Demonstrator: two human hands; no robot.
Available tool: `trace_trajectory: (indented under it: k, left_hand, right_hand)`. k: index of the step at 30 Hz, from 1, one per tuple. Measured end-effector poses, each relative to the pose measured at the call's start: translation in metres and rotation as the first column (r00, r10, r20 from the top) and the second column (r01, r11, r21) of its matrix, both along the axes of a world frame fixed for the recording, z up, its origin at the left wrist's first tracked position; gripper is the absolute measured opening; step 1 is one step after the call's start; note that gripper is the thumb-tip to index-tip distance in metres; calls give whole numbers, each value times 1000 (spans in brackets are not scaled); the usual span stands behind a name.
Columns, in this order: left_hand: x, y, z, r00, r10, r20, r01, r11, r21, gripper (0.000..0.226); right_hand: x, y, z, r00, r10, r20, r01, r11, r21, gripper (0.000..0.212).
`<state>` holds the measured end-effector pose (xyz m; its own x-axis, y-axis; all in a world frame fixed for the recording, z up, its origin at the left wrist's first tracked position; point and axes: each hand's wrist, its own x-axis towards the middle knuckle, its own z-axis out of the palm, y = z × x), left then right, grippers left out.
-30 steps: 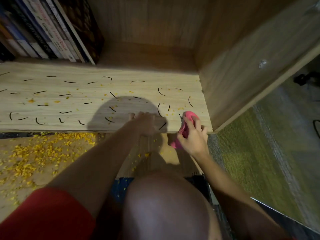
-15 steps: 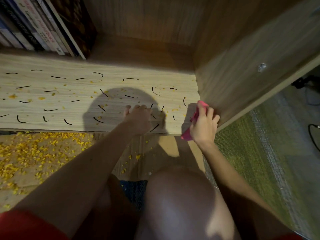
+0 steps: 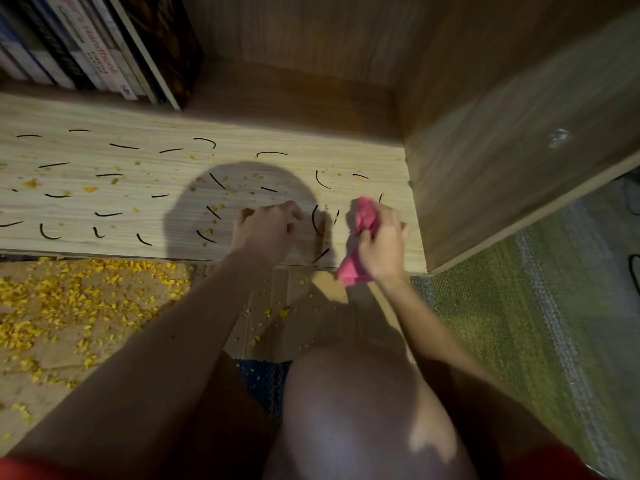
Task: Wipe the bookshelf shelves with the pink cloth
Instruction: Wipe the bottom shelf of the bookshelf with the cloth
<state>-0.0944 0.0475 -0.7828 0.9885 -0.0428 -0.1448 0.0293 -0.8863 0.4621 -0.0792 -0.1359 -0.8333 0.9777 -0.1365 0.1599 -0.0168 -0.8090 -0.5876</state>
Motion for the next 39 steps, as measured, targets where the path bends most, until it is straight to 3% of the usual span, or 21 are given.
trace_trajectory:
  k: [2,4,7,10,13,16,20,23,25,27,31,37,39]
  left_hand:
    - [-1,3,-1,999,-45,-31,47,996,73,32]
    - [-2,5,-5,988,-95,-124,117,976,185,33]
    - [-2,5,-11,967,-139,-212,185,960,212,39]
    - [0,5,-13,963,-128,-238,179,962,205,53]
    - [-1,5,-13,955,-124,-271,182,962,204,58]
    - [-3,6,-10,954,-130,-269,189,960,207,60]
    - [-5,9,-4,958,-119,-261,175,964,201,59]
    - [-5,15,0,959,-93,-267,151,967,207,54]
    - [-5,24,-2,958,-102,-269,152,973,173,53]
    - [-9,33,-6,954,-154,-259,192,973,127,53]
    - [-14,43,-8,955,-179,-237,215,967,138,46]
    - [-19,51,-5,954,-167,-250,220,955,199,48]
    - [-21,54,-3,951,-166,-260,215,961,174,45]
  right_hand:
    - [20,-17,-2,991,-121,-50,116,989,-94,51]
    - [27,-21,-6,989,-118,-90,103,983,-154,48]
    - [11,-1,-10,993,85,-83,-96,986,-138,49]
    - [-9,17,-4,962,263,-74,-265,964,-26,51]
    - [8,5,3,993,115,10,-116,993,29,49]
    - [30,-6,0,998,-45,-54,44,999,-21,50]
    - [5,26,-7,974,209,-87,-214,975,-58,48]
    - [-31,43,-6,889,454,-60,-455,890,2,53]
    - [-41,42,-1,891,452,-42,-449,891,72,53]
    - [-33,33,4,945,327,-9,-324,940,108,50]
    - [-14,22,5,983,179,-30,-178,983,53,46]
    - [-65,57,-8,879,475,-44,-476,879,-5,50]
    - [-74,56,-5,864,503,-19,-503,864,13,49]
